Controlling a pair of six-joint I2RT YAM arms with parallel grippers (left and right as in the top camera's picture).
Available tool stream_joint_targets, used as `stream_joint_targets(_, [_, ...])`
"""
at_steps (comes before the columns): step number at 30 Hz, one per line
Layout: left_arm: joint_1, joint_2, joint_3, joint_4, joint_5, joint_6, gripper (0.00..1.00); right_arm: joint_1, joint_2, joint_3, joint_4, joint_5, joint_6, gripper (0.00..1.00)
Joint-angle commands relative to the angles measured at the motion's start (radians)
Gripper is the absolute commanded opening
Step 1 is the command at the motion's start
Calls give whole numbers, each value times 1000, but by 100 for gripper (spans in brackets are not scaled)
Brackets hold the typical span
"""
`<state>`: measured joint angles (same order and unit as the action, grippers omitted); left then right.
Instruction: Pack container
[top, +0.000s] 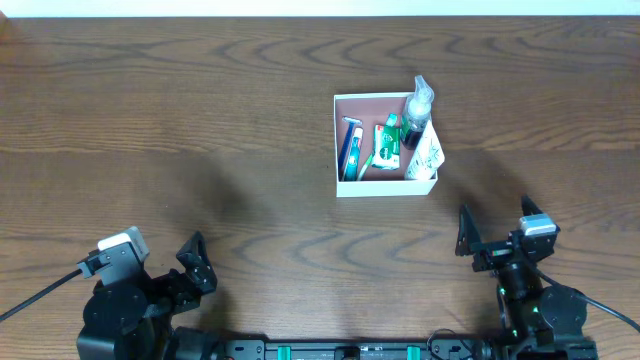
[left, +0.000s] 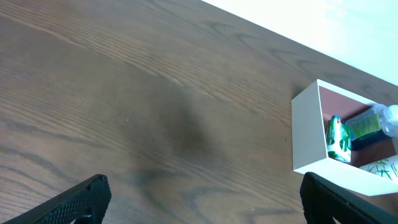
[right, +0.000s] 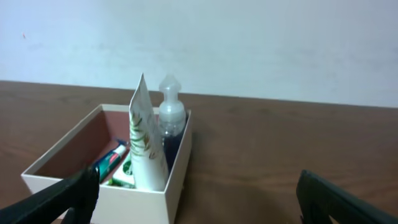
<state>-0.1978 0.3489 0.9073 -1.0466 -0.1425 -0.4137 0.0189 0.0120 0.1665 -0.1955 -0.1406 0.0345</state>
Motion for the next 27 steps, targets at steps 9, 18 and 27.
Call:
stream_joint_targets(9, [4, -4, 0, 1, -16, 10, 98, 24, -6, -148, 266, -10, -134, 99])
stream_joint_targets(18, [4, -4, 0, 1, -16, 10, 98, 23, -6, -161, 223, -10, -133, 99])
stream_joint_targets(27, [4, -4, 0, 1, -16, 10, 98, 24, 1, -161, 135, -13, -126, 99])
